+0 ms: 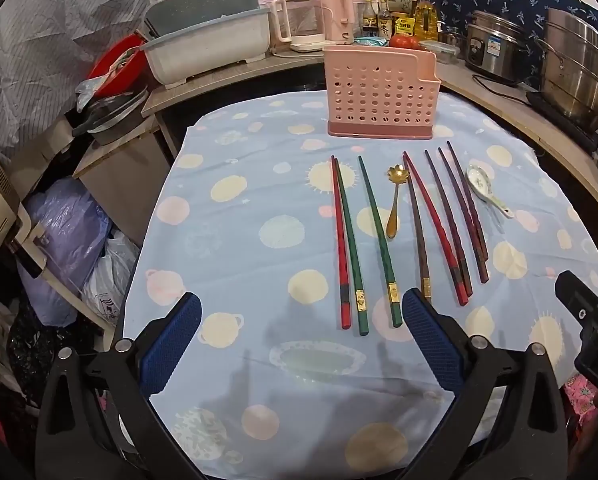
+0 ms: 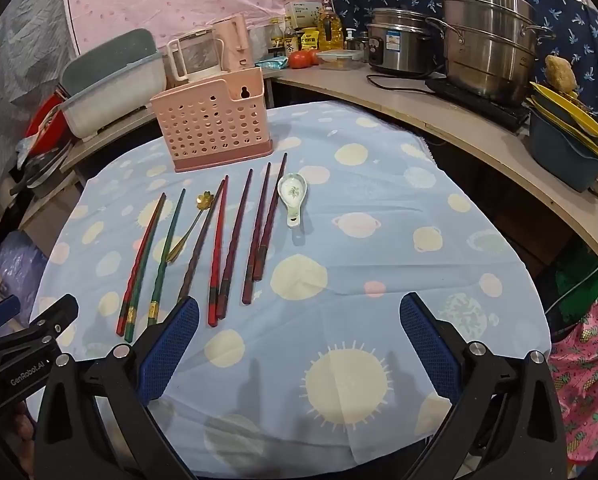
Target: Organize utensils
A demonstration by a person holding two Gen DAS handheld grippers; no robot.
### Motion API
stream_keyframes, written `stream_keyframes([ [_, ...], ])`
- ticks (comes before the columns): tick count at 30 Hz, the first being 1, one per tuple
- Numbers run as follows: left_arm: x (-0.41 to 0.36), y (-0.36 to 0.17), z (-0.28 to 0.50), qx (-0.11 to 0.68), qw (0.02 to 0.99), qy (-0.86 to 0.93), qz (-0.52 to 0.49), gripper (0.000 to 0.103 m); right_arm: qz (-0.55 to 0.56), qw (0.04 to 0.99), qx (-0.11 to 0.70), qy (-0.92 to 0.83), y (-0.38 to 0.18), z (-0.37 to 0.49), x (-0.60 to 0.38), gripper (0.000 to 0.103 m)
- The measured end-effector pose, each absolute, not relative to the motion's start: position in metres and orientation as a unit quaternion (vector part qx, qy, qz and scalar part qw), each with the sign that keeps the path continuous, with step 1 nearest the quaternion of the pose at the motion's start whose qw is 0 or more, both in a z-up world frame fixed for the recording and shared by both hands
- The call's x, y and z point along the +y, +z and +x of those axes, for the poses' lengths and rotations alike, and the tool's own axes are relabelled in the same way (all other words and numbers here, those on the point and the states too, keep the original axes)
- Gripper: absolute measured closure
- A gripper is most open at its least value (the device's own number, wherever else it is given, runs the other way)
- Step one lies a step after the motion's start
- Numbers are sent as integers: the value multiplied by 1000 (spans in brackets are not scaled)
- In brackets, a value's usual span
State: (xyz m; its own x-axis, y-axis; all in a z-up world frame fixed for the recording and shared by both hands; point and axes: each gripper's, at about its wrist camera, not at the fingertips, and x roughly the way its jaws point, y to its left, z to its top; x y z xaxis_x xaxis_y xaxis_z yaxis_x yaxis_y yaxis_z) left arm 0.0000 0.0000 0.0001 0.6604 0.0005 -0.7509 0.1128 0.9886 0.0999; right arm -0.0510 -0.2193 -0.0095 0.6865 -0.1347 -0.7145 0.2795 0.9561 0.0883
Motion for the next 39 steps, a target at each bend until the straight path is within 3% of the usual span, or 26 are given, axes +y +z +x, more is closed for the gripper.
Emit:
stream_keyframes([
  [39, 1, -5, -3, 415, 907, -34, 64, 7, 90, 917, 374, -111, -5, -52, -213, 6],
])
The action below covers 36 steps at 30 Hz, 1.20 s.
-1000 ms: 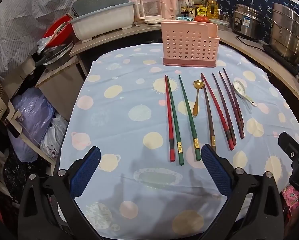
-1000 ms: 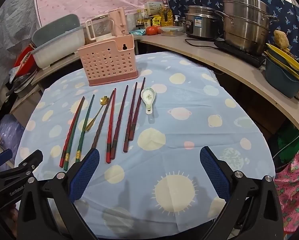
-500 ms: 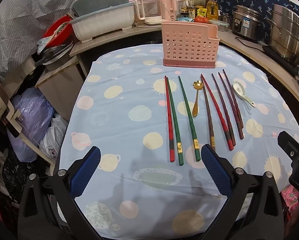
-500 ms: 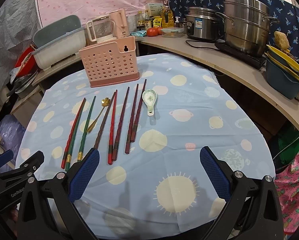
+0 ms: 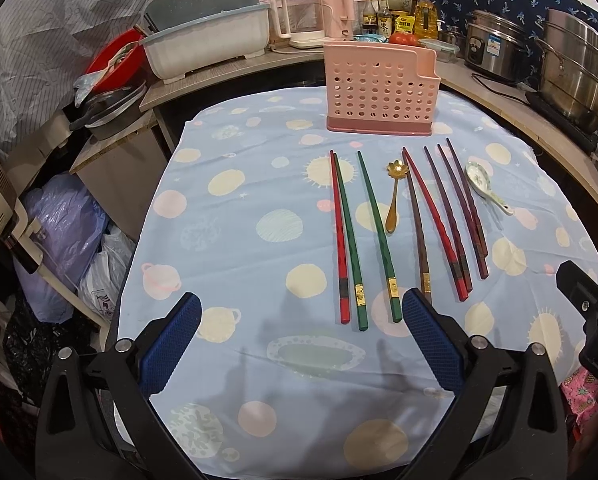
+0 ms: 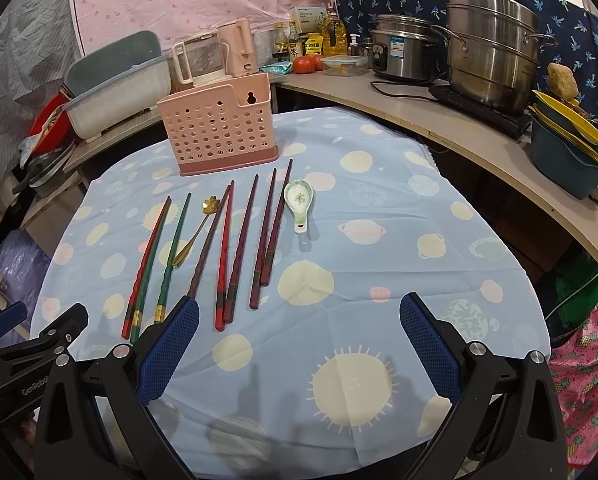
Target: Organize utensils
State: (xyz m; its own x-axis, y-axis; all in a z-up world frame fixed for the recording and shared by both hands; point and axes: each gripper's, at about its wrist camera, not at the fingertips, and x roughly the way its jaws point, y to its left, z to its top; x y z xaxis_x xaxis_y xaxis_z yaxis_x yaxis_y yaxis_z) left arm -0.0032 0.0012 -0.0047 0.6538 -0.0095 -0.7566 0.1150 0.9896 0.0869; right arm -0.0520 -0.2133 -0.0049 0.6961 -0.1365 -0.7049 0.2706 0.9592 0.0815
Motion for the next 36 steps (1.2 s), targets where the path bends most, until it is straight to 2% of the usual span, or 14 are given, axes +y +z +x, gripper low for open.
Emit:
stream_keyframes([
  [36, 3, -9, -2, 418, 906, -36, 63, 7, 90, 916, 375, -111, -7, -51, -213, 6],
])
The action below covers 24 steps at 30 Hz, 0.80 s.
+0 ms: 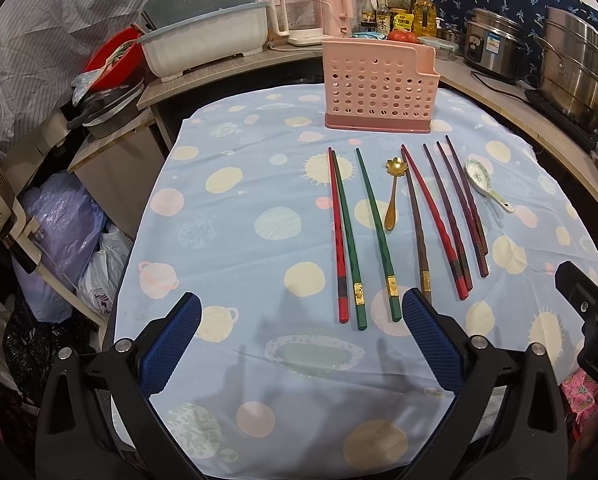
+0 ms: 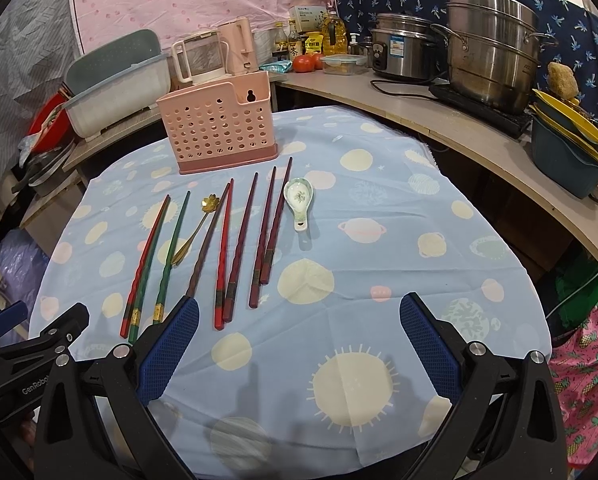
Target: Organize utensils
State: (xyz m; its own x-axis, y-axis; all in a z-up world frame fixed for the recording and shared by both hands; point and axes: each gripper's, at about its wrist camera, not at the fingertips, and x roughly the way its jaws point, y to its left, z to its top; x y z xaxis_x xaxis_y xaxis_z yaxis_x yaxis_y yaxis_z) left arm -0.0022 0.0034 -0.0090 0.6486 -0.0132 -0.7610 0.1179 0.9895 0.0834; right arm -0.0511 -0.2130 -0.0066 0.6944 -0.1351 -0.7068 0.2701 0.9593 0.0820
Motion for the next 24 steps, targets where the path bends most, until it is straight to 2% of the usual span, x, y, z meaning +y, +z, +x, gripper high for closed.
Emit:
stream_keyframes([
  [24, 13, -27, 14, 444, 895, -25, 49, 7, 95, 912, 381, -119, -16, -47, -219, 7],
])
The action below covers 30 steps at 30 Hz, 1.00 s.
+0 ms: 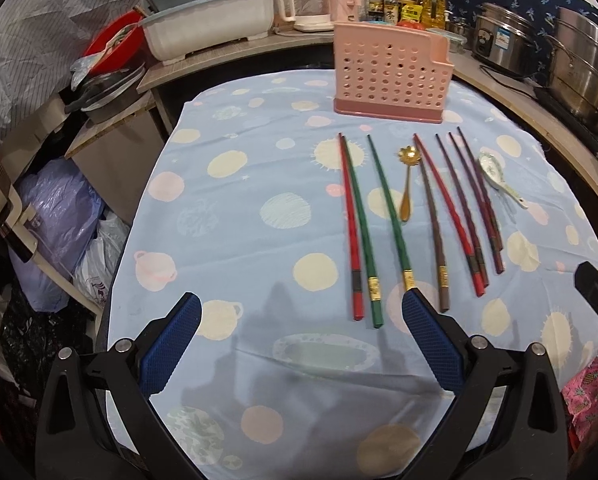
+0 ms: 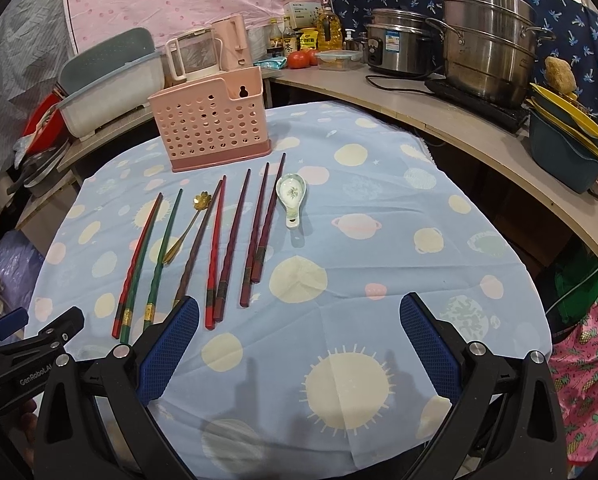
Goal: Organize utensils
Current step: 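Grasp a red chopstick with the left tool while the right tool grasps the white ceramic spoon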
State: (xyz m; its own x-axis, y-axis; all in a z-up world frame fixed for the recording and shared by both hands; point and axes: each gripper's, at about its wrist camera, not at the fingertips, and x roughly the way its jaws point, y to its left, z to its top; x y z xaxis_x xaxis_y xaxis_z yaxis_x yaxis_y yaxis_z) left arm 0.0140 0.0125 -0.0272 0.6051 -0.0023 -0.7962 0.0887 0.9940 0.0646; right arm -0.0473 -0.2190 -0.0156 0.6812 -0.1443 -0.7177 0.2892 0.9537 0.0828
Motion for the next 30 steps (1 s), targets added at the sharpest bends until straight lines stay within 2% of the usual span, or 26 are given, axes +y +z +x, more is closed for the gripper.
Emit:
stream_keyframes([
  [8, 25, -53, 29, 482, 875, -19, 33, 7, 101, 905, 394, -123, -27, -41, -225, 7],
  [24, 17, -76, 50, 502, 863, -38, 40, 12, 103, 897, 412, -121, -38, -25, -226, 7],
  [30, 14, -78, 58, 504, 861, -49, 34, 23, 97, 895, 418, -119, -42, -18, -225, 7],
])
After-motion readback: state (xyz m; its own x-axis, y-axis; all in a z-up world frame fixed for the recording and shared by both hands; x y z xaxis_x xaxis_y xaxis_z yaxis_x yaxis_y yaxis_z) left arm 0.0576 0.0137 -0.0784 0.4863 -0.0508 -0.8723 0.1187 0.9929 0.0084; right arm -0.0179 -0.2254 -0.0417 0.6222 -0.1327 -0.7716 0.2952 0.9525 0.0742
